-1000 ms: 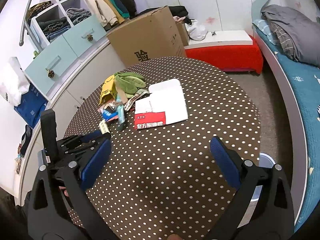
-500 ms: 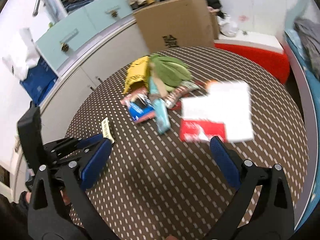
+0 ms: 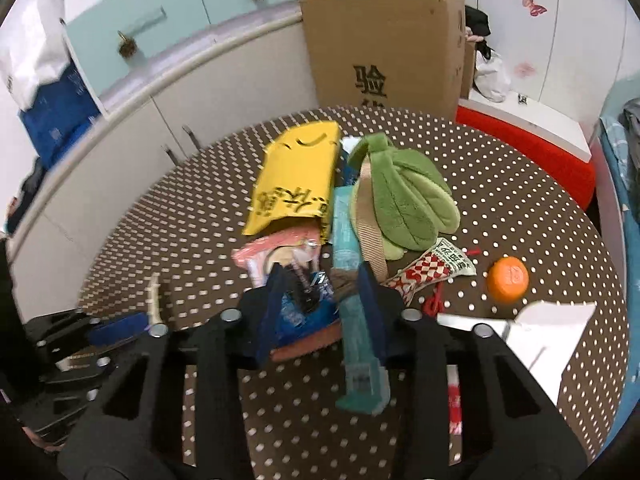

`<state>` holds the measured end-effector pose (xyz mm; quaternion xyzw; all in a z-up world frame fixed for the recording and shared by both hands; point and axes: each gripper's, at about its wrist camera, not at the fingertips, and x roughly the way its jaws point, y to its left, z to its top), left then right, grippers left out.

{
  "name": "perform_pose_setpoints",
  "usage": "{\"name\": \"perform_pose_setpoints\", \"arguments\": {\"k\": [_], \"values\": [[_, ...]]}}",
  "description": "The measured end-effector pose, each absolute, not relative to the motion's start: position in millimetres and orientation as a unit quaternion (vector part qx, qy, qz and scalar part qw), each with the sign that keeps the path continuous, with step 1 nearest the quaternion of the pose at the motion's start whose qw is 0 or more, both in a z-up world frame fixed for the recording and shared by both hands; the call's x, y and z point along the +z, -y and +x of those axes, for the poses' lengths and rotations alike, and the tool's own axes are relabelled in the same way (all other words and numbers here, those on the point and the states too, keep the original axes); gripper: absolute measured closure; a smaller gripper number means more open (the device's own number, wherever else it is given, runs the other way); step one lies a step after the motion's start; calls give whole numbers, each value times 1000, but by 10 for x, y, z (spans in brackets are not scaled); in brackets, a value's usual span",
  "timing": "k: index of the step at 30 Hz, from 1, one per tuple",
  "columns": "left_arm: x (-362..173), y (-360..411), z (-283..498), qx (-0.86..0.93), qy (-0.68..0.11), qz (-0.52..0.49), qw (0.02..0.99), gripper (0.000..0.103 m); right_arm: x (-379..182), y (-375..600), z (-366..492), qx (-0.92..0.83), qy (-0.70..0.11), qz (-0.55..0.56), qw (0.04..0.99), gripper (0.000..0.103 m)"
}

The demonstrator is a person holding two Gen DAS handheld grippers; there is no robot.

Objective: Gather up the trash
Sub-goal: 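Grasp the tag with purple ring with the left gripper while the right gripper grasps the teal toothpaste tube, then carry the tag and toothpaste tube to the wastebasket and release them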

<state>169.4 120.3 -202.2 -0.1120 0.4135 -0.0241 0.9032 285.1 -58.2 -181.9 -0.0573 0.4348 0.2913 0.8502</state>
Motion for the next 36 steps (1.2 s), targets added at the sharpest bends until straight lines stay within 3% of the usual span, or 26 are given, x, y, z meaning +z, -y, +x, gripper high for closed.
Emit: {"name": "perform_pose_setpoints", "arguments": {"k": [8, 25, 36], "values": [[-2030, -1204, 1691, -31, -417, -120, 900, 81, -1957, 548, 2851, 264, -437, -103, 854, 80], [-1957, -1021, 1529, -51, -413, -107, 903, 81, -1805, 1263, 1855, 311, -437, -25, 844, 80], [-1424, -632, 1459, -96, -374, -84, 919, 81, -1279, 1997, 1650, 287, -368, 26, 884, 80]]}}
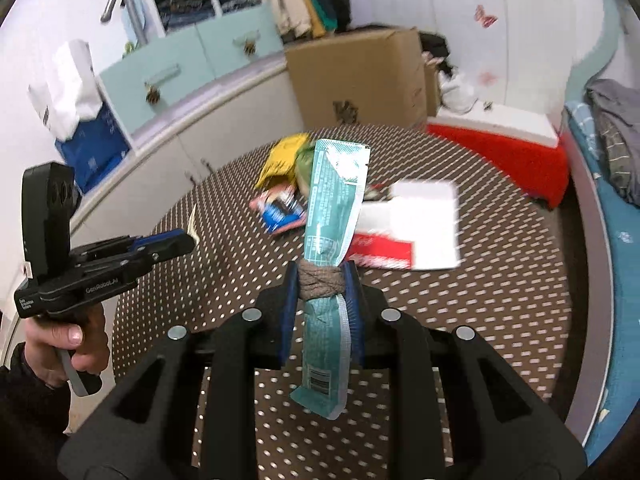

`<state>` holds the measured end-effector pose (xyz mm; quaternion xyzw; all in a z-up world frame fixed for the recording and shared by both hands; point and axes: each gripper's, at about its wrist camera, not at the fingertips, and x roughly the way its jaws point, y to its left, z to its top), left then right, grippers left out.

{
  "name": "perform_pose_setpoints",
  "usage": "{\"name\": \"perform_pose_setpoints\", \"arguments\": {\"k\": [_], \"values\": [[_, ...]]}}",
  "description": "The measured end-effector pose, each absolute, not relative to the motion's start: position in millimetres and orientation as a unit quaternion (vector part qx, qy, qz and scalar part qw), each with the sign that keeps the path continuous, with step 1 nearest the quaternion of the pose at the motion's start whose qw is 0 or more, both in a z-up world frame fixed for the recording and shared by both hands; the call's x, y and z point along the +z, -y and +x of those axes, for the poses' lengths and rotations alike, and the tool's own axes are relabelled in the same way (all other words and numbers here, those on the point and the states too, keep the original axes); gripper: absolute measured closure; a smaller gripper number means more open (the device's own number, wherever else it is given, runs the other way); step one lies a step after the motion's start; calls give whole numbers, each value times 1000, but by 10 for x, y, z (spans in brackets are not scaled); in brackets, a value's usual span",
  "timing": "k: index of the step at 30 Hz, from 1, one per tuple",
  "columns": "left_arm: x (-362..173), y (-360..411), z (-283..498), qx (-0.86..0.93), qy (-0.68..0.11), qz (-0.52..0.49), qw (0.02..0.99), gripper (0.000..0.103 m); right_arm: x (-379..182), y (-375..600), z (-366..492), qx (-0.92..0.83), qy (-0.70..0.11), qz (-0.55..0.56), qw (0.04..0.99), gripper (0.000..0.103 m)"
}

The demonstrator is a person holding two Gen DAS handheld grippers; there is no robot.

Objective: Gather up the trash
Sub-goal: 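Carry the tag and toothpaste tube to the wastebasket and release them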

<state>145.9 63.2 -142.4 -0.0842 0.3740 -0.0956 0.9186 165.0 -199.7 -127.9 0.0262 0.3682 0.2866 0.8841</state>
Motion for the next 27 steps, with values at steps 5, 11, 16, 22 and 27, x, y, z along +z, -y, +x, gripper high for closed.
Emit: {"name": "perform_pose_setpoints", "arguments": {"k": [5, 11, 16, 22, 27], "values": [[-1185, -283, 1493, -127, -356, -61, 924, 81, -1029, 2527, 1592, 264, -334, 63, 903, 80], [-952, 234, 1599, -171, -337, -30, 925, 81, -867, 3371, 1528, 210, -301, 120, 922, 80], [-830, 666, 1679, -207, -328, -8, 922, 81, -948, 4067, 1519, 142, -292, 172, 930, 80], [-790, 1104, 1728, -242, -324, 15, 915, 81, -1426, 4705, 1609, 64, -333, 208, 918, 80], [-856, 1437, 1803, -263, -331, 29, 906, 81, -2056, 4956, 1754, 34, -387, 242, 889, 80]]}}
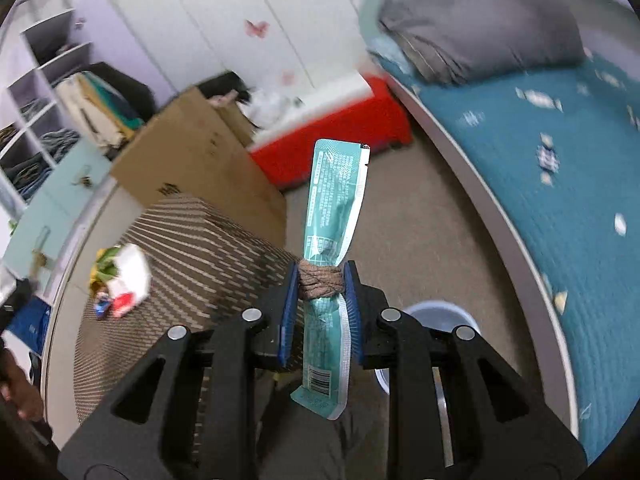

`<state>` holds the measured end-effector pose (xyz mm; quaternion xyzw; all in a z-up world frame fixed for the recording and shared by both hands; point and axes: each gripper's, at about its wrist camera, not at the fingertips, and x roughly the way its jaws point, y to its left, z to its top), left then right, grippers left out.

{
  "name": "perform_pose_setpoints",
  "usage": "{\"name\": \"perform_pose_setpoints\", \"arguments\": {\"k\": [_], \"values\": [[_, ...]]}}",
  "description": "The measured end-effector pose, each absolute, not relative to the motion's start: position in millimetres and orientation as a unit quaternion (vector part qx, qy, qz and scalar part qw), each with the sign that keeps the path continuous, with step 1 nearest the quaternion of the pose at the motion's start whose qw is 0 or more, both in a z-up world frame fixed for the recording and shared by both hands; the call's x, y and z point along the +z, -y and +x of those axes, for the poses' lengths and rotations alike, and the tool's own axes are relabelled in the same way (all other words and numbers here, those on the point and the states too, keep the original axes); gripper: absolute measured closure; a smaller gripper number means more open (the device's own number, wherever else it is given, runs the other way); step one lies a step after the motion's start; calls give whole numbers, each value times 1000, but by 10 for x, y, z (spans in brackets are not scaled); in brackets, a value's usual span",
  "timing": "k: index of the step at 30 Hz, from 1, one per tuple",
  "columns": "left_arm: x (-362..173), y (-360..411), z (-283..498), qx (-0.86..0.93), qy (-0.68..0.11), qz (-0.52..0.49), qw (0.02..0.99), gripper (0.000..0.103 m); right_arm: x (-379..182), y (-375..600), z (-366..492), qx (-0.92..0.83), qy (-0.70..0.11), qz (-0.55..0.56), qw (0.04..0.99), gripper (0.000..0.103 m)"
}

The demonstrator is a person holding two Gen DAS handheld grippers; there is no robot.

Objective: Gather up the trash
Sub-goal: 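Carry the tag and toothpaste tube to the wastebasket and release them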

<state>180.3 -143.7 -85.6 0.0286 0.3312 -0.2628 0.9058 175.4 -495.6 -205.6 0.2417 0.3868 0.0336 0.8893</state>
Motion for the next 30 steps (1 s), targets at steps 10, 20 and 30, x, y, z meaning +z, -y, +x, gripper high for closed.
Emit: {"name": "perform_pose_setpoints", "arguments": {"k": [10, 20, 30], "values": [[-1069, 2075, 1982, -298, -355, 61, 884, 81, -2984, 5362, 1850, -33, -444, 330, 833, 30], [-1473, 2933, 2116, -362, -398, 91, 838, 81, -2618, 5763, 1410, -57, -397, 340, 851, 19], [-1851, 3661, 2210, -398, -439, 127, 795, 81, -2207, 5989, 1032, -82, -349, 337, 871, 13]]}}
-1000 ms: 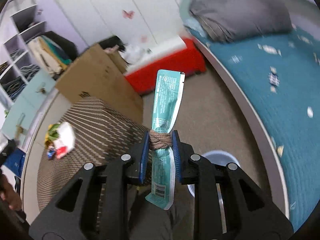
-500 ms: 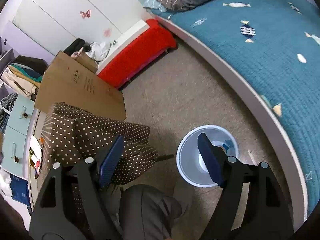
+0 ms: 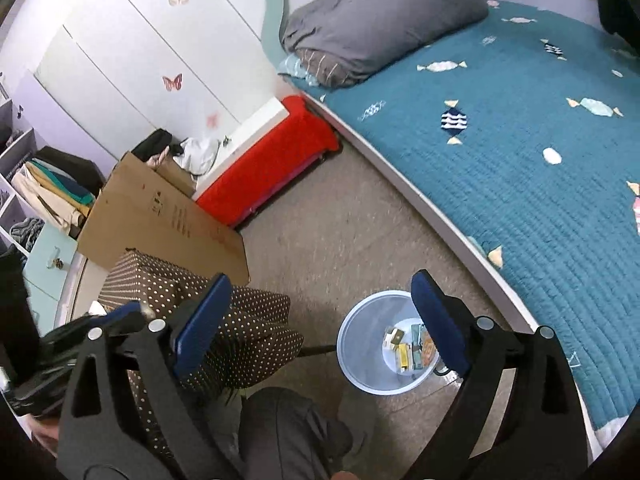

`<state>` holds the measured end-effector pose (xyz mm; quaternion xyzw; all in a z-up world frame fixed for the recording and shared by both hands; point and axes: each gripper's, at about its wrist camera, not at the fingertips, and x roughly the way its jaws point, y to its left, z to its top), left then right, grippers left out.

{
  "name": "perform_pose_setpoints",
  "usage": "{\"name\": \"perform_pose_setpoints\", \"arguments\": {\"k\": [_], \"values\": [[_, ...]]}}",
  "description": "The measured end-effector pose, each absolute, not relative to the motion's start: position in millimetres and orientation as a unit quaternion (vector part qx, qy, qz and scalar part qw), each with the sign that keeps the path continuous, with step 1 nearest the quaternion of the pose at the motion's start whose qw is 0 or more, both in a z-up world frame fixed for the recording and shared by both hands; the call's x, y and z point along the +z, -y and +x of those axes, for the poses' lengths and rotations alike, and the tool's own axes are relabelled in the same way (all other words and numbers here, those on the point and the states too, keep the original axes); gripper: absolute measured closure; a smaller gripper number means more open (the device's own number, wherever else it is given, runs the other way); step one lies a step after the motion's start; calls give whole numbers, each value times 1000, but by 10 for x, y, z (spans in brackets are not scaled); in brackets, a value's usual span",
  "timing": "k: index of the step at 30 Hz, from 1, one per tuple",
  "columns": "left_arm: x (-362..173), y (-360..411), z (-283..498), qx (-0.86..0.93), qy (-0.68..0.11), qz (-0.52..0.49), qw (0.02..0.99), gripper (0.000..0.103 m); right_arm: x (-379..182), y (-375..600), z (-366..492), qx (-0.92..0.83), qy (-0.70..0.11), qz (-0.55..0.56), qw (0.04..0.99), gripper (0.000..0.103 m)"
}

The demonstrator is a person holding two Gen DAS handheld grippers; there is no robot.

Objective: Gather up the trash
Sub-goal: 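Carry the tag and toothpaste tube to the wastebasket and release them, then move both grippers back over the table toward the remaining trash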

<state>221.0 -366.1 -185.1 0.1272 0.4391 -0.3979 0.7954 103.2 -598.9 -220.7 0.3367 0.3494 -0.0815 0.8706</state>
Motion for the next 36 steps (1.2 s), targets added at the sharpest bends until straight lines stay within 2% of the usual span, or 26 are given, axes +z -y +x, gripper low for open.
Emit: {"name": "perform_pose_setpoints", "arguments": {"k": [6, 8, 9, 10, 19, 36], "values": [[-2068, 3958, 2337, -400, -465, 155, 774, 78, -2160, 6032, 941, -87, -340, 341, 872, 13], [-2139, 4040, 2386, -393, -473, 167, 771, 42, -2159, 6023, 927, -88, -339, 343, 872, 13], [-2146, 4042, 2391, -381, -469, 172, 778, 13, -2158, 6019, 927, -87, -338, 343, 872, 13], [-2145, 4032, 2411, -366, -459, 175, 790, 8, -2159, 6018, 932, -86, -338, 342, 872, 13], [-2061, 3784, 2511, -340, -466, 151, 803, 8, -2084, 5864, 951, -79, -340, 331, 876, 9], [-1352, 2967, 2226, -338, -400, 83, 848, 8, -1568, 5195, 1151, -42, -336, 278, 899, 6]]}}
